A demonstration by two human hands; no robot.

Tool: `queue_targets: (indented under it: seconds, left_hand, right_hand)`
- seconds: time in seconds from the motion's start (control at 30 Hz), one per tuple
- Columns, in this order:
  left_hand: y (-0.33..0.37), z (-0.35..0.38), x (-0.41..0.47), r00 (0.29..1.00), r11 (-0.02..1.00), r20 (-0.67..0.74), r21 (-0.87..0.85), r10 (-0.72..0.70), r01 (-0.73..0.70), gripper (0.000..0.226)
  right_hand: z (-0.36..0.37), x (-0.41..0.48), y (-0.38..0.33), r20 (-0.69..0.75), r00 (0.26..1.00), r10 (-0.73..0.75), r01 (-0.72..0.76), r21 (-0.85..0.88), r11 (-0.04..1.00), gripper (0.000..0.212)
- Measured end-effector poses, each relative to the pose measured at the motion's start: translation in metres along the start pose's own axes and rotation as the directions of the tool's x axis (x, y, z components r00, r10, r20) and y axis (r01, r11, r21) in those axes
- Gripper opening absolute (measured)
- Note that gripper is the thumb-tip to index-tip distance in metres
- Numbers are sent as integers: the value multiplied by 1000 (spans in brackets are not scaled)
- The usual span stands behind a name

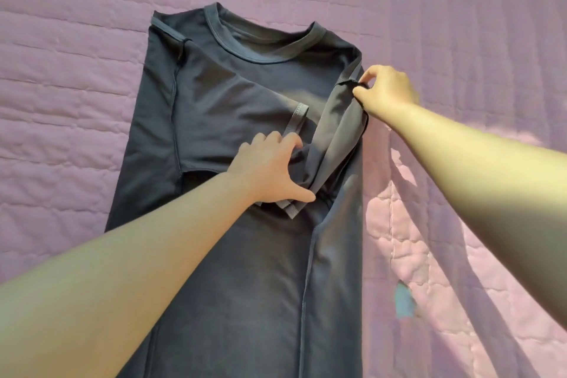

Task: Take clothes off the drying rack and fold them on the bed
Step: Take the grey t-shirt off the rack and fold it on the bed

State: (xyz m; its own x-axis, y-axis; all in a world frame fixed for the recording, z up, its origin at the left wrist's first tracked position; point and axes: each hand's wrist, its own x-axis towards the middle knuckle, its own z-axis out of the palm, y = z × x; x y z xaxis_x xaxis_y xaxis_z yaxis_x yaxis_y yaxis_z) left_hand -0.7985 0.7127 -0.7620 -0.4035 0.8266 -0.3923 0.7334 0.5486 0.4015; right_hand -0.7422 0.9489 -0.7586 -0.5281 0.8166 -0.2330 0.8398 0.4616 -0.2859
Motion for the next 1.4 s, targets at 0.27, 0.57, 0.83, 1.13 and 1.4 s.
queue_targets:
  seconds: [0.27,0.57,0.83,1.13,1.4]
  left_hand:
    - [4,15,-11,909,956,-374,-284,-184,77,12]
    - [-47,-21,-2,699,236,131,-884,-703,403,27]
    - [-36,-10,-10,726,137,288,-875,-625,464,41]
    - [-34,-20,-1,737,287,352,-758,-576,586,42]
    - [-41,-21,0,809,307,12,-922,-588,237,16]
  right_hand:
    - [-4,6,-11,-67,983,172,-112,522,846,11]
    - [-8,0,-13,13,988,151,-116,708,697,15]
    - [-13,-6,-8,107,982,154,-184,696,694,20]
    - [-19,-13,-10,124,978,169,-207,689,695,18]
    - [-23,-13,-16,115,971,207,-224,736,639,18]
